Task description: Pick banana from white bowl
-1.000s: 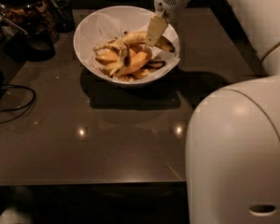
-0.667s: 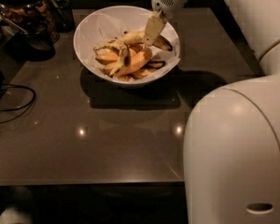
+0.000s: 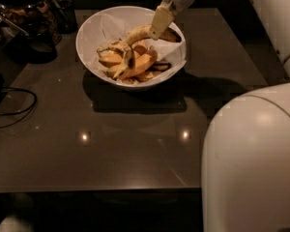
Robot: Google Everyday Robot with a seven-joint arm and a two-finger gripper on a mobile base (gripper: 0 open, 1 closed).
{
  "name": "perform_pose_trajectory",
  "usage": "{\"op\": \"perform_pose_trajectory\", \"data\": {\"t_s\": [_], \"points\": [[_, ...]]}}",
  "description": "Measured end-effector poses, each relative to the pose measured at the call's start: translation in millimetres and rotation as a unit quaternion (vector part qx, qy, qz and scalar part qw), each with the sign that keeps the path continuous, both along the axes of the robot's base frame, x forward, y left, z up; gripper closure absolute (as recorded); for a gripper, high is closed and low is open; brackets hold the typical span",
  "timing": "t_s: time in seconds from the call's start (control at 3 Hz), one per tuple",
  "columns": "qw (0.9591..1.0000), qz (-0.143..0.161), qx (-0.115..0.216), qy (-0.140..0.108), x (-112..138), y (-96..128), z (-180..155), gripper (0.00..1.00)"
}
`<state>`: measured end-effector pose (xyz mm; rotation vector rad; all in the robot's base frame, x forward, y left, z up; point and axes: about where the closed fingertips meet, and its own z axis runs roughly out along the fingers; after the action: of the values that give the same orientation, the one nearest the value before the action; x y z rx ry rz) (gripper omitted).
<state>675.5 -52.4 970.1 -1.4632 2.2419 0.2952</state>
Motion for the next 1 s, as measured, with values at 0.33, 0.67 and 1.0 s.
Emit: {"op": "perform_pose_trajectory", "data": {"t_s": [0.33, 0.67, 1.0], "points": [[0.9997, -0.002, 0.022, -0.006, -9.1, -3.0, 13.9, 1.00], [0.9992, -0.008, 0.038, -0.011, -15.0, -7.1, 20.1, 1.00], [0.9992, -0.004, 0.034, -0.022, -13.3, -2.4, 23.4, 1.00]]}}
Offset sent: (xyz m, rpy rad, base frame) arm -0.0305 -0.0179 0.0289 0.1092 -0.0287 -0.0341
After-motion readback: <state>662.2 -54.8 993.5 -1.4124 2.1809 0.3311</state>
